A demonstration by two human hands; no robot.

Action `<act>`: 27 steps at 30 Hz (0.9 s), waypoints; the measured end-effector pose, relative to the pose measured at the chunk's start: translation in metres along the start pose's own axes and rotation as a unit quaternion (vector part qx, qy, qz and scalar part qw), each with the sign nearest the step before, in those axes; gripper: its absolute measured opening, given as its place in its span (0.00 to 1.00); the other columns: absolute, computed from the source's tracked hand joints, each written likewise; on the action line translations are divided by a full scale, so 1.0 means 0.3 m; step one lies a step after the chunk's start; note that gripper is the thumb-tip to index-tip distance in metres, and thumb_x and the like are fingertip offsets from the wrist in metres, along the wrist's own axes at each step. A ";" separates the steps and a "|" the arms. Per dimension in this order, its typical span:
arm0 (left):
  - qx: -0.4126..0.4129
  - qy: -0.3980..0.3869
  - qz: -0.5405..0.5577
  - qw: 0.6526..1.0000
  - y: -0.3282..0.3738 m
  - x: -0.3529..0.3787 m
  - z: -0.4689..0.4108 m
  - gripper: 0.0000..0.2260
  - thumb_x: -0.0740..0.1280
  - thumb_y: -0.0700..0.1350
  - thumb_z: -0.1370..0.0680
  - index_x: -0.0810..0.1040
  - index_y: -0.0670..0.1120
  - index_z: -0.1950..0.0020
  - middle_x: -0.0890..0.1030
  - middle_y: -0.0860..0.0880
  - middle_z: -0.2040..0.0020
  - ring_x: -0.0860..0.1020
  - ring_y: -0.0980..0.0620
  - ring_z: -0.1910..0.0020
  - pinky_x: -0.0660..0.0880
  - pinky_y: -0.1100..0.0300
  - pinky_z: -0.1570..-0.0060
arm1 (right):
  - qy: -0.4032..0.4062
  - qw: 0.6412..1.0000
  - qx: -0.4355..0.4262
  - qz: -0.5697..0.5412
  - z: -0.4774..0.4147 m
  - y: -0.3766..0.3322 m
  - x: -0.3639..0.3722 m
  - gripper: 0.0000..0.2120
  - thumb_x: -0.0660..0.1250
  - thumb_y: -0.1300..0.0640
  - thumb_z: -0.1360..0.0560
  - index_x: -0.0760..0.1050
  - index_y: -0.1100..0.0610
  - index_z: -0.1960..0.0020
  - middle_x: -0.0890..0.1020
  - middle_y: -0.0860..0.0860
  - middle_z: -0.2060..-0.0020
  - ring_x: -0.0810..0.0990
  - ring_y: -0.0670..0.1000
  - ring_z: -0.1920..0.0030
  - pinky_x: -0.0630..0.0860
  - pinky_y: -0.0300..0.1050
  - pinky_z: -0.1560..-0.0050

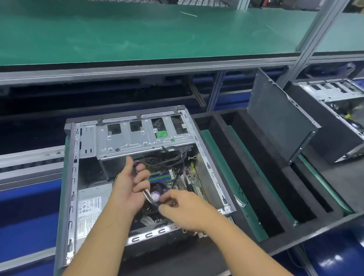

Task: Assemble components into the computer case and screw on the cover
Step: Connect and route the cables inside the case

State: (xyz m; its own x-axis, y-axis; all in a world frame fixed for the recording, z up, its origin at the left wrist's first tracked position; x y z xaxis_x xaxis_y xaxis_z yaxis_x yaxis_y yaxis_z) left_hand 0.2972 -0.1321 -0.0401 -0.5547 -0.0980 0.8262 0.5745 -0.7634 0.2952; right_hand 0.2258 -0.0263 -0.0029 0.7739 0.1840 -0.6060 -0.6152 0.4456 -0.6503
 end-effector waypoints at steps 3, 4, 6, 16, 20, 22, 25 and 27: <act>0.037 -0.028 0.070 0.996 0.038 0.010 0.001 0.18 0.58 0.59 0.19 0.68 0.45 0.60 0.63 0.54 0.71 0.57 0.58 0.80 0.57 0.65 0.85 | -0.099 0.994 -0.014 0.039 -0.031 0.010 0.020 0.09 0.66 0.52 0.21 0.79 0.54 0.44 0.82 0.47 0.56 0.78 0.47 0.62 0.76 0.45 0.55; 0.048 -0.039 0.090 0.994 0.048 0.013 0.002 0.18 0.59 0.59 0.20 0.68 0.45 0.60 0.63 0.54 0.72 0.55 0.58 0.78 0.58 0.65 0.84 | -0.104 0.993 -0.018 0.046 -0.045 0.019 0.010 0.07 0.64 0.54 0.19 0.79 0.56 0.46 0.82 0.49 0.58 0.76 0.47 0.66 0.75 0.43 0.61; 0.073 -0.048 0.111 0.990 0.067 0.017 0.006 0.17 0.61 0.58 0.21 0.69 0.45 0.60 0.63 0.54 0.71 0.56 0.59 0.77 0.60 0.66 0.82 | -0.083 0.997 0.000 -0.004 -0.071 0.052 -0.024 0.08 0.60 0.58 0.16 0.78 0.58 0.46 0.83 0.52 0.60 0.75 0.46 0.71 0.72 0.39 0.70; 0.215 -0.019 -0.175 0.961 0.132 0.026 0.025 0.07 0.64 0.50 0.21 0.76 0.48 0.50 0.82 0.52 0.52 0.81 0.51 0.51 0.71 0.54 0.48 | -0.137 0.973 -0.037 -0.184 -0.119 0.049 -0.012 0.24 0.55 0.42 0.14 0.83 0.49 0.58 0.77 0.51 0.67 0.70 0.43 0.72 0.65 0.36 0.70; 0.218 -0.025 -0.243 0.945 0.120 0.051 0.020 0.10 0.66 0.44 0.22 0.70 0.47 0.43 0.83 0.48 0.42 0.81 0.45 0.43 0.73 0.52 0.47 | -0.210 0.890 -0.026 -0.403 -0.132 -0.014 0.012 0.19 0.56 0.49 0.13 0.76 0.61 0.53 0.76 0.52 0.67 0.67 0.45 0.74 0.62 0.36 0.76; 0.207 -0.019 -0.268 0.941 0.111 0.052 0.020 0.12 0.67 0.44 0.22 0.70 0.46 0.40 0.81 0.45 0.37 0.79 0.43 0.38 0.73 0.50 0.44 | -0.213 0.857 -0.023 -0.469 -0.136 -0.030 0.015 0.15 0.57 0.53 0.13 0.75 0.62 0.51 0.77 0.52 0.67 0.68 0.44 0.74 0.64 0.36 0.76; 0.190 0.002 -0.296 0.936 0.096 0.038 0.011 0.19 0.68 0.49 0.24 0.72 0.45 0.35 0.81 0.45 0.37 0.80 0.44 0.39 0.75 0.49 0.43 | -0.227 0.840 -0.023 -0.492 -0.137 -0.036 0.026 0.08 0.61 0.60 0.15 0.76 0.64 0.46 0.79 0.54 0.63 0.72 0.46 0.71 0.73 0.37 0.73; 0.179 0.016 -0.301 0.937 0.088 0.029 0.001 0.22 0.68 0.49 0.24 0.72 0.43 0.33 0.80 0.42 0.38 0.81 0.43 0.42 0.77 0.49 0.44 | -0.222 0.846 -0.015 -0.485 -0.157 -0.023 0.031 0.07 0.62 0.61 0.16 0.77 0.64 0.46 0.79 0.55 0.60 0.75 0.47 0.69 0.77 0.39 0.69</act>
State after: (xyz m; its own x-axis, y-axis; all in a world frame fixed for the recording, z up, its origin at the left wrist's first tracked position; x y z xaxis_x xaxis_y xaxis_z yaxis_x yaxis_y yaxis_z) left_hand 0.3078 -0.1529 -0.0250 -0.8571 0.2589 0.4455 0.3135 -0.4240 0.8496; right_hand 0.2303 -0.0689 -0.0256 0.8930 0.0586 0.4462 0.3427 0.5540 -0.7587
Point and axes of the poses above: each hand's wrist, its own z-axis away from the middle knuckle, its own x-axis out of the palm, y = z × x, the point moved 10 cm from there along -z, towards the middle knuckle
